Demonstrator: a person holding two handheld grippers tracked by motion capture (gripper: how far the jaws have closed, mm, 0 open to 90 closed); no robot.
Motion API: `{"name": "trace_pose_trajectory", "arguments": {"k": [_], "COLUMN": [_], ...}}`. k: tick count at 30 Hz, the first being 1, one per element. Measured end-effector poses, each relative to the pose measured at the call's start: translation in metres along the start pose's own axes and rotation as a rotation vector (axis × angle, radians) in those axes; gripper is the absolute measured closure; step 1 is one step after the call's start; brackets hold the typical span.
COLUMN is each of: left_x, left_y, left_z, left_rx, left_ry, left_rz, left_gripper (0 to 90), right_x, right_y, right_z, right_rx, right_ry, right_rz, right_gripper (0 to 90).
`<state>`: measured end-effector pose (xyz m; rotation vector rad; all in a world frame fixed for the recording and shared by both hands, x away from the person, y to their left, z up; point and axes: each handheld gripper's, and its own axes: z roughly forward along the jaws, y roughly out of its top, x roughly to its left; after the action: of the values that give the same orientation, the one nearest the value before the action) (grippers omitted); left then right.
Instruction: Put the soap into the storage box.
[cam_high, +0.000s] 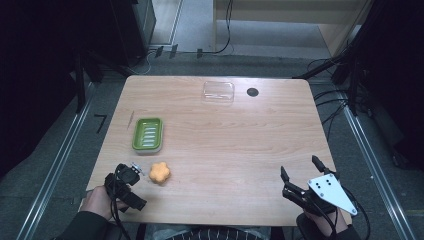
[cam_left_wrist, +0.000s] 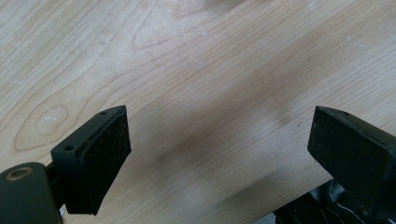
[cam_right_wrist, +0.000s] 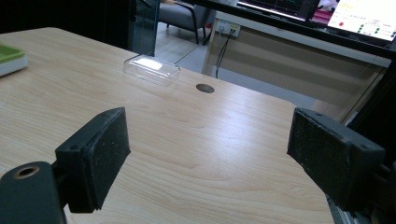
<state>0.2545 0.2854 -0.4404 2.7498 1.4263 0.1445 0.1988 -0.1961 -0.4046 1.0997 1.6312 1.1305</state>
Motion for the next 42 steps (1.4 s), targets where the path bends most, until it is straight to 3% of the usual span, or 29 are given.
{"name": "trace_pose_trajectory", "arguments": {"k": [24, 42], "left_x": [0.000, 0.000], "left_y": [0.002, 0.026], "left_z": [-0.002, -0.006], "left_rx": [-0.019, -0.018], "left_ry": [0.008, 0.006], "left_rz": [-0.001, 0.029], "left_gripper": [5.8, 5.8], "right_x": [0.000, 0.000], "right_y": [0.000, 0.000], "right_z": [0.000, 0.000], "right_rx": [0.002, 0.004], "right_ry": [-0.001, 0.001], "right_rz": [-0.004, 0.000], "right_gripper": [13.3, 13.3]}}
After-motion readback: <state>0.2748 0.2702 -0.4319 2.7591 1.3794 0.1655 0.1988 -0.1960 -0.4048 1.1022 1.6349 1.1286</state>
